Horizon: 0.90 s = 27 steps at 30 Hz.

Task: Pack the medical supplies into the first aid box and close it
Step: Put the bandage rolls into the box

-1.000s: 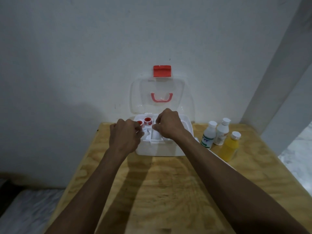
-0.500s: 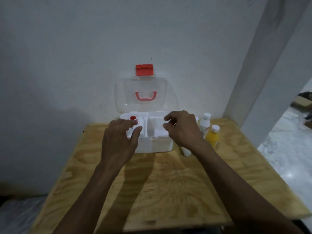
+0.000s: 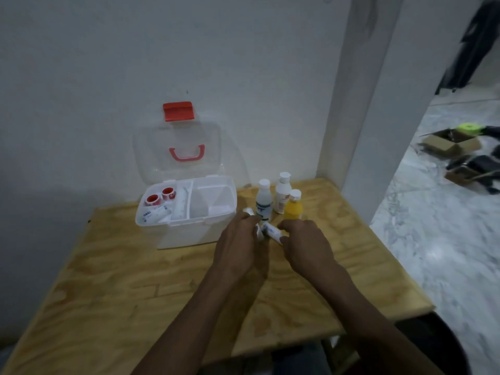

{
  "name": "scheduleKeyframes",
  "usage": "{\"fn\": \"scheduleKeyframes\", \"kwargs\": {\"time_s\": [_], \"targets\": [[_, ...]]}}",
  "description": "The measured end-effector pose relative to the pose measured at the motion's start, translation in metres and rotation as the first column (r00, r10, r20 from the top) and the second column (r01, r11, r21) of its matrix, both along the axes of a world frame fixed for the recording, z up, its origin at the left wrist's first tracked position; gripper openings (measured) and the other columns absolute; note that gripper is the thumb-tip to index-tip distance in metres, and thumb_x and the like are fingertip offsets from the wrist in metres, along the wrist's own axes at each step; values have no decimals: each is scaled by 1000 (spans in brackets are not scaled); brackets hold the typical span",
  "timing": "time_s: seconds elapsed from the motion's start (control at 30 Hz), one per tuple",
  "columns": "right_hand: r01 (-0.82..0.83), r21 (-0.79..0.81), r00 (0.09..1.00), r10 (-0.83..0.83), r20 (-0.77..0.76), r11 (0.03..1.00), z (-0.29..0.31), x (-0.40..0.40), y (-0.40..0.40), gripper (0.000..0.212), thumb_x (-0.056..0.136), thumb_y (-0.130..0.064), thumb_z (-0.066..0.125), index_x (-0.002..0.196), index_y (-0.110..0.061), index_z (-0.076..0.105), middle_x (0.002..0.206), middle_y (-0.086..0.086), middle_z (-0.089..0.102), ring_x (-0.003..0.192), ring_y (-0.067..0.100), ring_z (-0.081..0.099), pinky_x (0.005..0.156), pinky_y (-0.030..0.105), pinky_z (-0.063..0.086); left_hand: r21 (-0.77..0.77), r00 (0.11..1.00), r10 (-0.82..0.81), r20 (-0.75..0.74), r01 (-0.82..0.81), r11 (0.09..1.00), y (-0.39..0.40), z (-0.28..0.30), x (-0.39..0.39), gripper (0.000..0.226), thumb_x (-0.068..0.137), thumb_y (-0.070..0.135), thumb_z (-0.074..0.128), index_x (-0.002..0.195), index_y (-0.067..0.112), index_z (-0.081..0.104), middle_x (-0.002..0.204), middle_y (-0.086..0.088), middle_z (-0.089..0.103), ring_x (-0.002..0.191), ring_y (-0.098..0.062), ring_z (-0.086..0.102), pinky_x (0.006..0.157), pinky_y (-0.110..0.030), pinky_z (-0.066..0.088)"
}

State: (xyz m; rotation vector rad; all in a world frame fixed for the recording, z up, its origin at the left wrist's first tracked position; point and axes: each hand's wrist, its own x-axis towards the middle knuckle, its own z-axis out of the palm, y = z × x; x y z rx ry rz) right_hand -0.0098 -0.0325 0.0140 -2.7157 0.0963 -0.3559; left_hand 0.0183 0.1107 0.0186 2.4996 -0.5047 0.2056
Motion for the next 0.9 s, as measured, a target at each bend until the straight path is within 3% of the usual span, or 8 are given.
{"fn": "scheduleKeyframes", "kwargs": {"time_s": [0.07,0.13,0.23,0.3,0.43,0.57,0.7,0.9], "targets": [[9,-33,1000,-10,-5,999,-9,-1,0,15,92,-20,57,103,-22,66,92,8,63,83,26,60,61,33,48,89,1000,-21,0,21,996,-6,-6,10,16,95,13,53,107,11,62,107,-2,59,89,-13,58,67,-11,39],[2,-55,1000,-1,5,998,-16,0,-1,10,91,-20,56,96,-21,65,88,8,63,80,27,59,59,35,48,156,999,-25,-24,29,987,-10,-11,18,10,94,9,52,99,8,60,103,-1,58,75,-10,50,61,-9,38],[2,-46,1000,-2,0,999,-23,2,-4,8,90,-20,60,85,-17,63,80,6,65,76,26,61,57,35,49,157,992,36,-121,-16,987,-12,-20,26,12,87,10,62,97,3,67,106,-12,63,88,-21,58,72,-21,38],[12,8,1000,-12,-24,1000,-23,2,-7,4,88,-18,61,89,-16,65,84,5,67,75,24,63,58,36,52,135,989,67,-133,-49,990,-13,-23,28,12,86,9,62,96,3,66,103,-12,62,93,-26,61,74,-26,42],[34,42,993,-29,-111,999,-19,-3,-16,15,84,-17,63,98,-14,64,94,8,65,81,26,62,66,36,53,127,989,131,-71,-122,984,-16,-21,26,11,90,9,59,99,7,66,103,-11,64,93,-26,65,74,-30,50],[41,15,980,-37,-197,999,-16,-2,-22,23,84,-25,65,103,-13,60,104,11,61,92,28,57,68,33,45,130,972,201,-119,-186,974,-22,-13,23,19,85,5,68,104,5,68,108,-15,68,96,-29,66,72,-29,46],[-1,37,975,9,-221,999,-15,-3,-26,24,88,-27,63,106,-12,58,110,11,61,98,29,53,72,35,43,155,958,226,-178,-200,968,-20,-12,21,34,85,12,69,116,4,60,117,-17,64,105,-33,62,76,-32,45],[-45,173,960,90,-265,984,-10,-13,-33,40,87,-26,63,125,-16,57,123,8,58,108,25,56,80,30,44,112,955,146,-257,-121,986,-11,-9,5,46,94,33,58,130,9,43,120,-17,61,108,-35,59,80,-37,45]]}}
